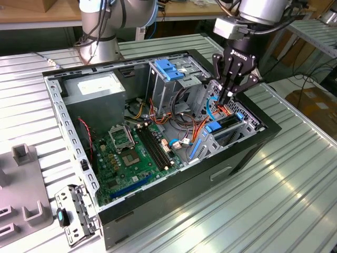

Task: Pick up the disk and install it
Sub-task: 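Insert the second disk wire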

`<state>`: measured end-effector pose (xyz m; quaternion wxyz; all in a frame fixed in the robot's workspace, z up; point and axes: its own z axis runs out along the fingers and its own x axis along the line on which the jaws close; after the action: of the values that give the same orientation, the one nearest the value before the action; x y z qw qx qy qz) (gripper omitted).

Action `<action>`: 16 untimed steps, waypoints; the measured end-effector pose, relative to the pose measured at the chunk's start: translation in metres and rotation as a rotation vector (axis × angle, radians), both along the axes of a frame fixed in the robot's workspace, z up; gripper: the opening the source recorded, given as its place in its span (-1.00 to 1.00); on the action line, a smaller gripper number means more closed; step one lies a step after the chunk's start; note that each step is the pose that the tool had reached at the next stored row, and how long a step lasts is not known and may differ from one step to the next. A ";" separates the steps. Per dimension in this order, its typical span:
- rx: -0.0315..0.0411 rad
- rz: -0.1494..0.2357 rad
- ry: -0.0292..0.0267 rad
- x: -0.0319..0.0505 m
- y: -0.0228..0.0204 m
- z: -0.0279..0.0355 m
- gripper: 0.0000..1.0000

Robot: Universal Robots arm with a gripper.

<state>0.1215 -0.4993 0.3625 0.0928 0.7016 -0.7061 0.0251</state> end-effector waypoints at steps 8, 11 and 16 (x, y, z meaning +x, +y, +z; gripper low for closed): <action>0.0068 0.000 -0.0066 -0.0016 -0.0134 -0.0002 -0.68; 0.0069 0.001 -0.0066 -0.0017 -0.0140 -0.0003 -0.68; 0.0068 0.001 -0.0066 -0.0016 -0.0140 -0.0002 -0.68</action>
<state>0.1199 -0.5133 0.3623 0.0881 0.7020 -0.7063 0.0250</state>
